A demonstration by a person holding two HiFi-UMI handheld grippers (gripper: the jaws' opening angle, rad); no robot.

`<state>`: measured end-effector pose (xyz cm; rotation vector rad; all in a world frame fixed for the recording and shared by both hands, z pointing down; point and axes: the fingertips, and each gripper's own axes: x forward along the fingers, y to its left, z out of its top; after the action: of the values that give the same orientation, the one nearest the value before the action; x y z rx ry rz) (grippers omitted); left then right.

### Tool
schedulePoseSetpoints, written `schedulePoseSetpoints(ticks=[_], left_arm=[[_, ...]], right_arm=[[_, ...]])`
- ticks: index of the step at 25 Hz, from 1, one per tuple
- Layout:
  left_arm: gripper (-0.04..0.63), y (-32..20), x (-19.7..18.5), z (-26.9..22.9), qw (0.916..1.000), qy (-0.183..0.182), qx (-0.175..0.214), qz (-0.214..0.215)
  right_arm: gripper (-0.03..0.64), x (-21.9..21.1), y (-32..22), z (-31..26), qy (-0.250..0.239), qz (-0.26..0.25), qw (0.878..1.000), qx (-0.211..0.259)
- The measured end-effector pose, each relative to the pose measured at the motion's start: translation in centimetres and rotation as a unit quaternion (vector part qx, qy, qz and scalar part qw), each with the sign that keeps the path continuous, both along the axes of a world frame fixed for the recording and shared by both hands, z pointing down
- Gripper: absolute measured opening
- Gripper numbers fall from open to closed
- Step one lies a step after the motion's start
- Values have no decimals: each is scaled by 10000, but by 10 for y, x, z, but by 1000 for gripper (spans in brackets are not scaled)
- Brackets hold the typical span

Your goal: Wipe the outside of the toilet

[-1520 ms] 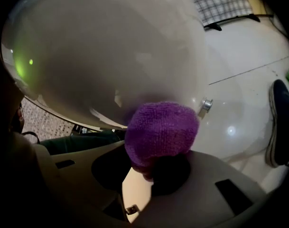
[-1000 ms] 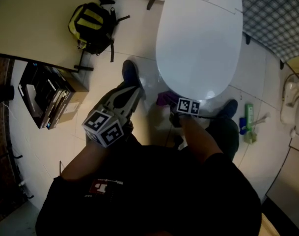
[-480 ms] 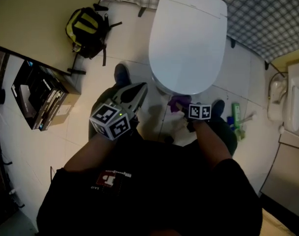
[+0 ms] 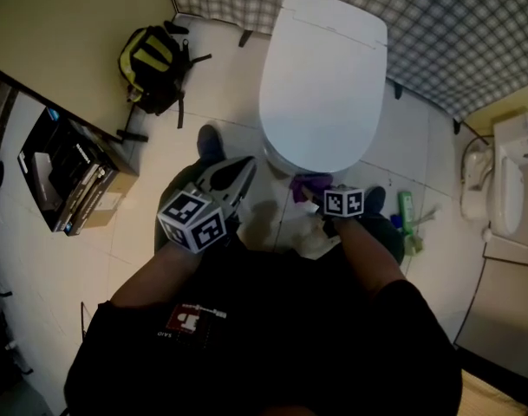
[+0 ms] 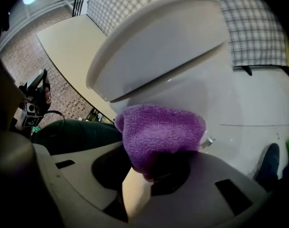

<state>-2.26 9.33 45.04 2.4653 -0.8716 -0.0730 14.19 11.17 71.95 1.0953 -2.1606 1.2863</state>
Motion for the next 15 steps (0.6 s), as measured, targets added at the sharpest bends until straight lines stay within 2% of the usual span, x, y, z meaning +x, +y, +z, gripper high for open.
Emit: schedulePoseSetpoints(ticks=[4,9,11,15], left_arm=[[-5,-2,-20,4,9998,7,-70,-185],[-5,-4,-55,13,9988,-99,-157,-442],[-5,-4,-72,14,9980,-115,-197,-590],[-5,1,-90,7,9975,-83,-121,-688]], right_arm=[[91,-53,-8,-3,-574,6,9983,-84],[91,-113,-35,-18,-1186,137,9927,184],[91,-121,-38,-15,-1165,139,9929,173],[91,-113,-11,8,-507,-281,9983,-42]])
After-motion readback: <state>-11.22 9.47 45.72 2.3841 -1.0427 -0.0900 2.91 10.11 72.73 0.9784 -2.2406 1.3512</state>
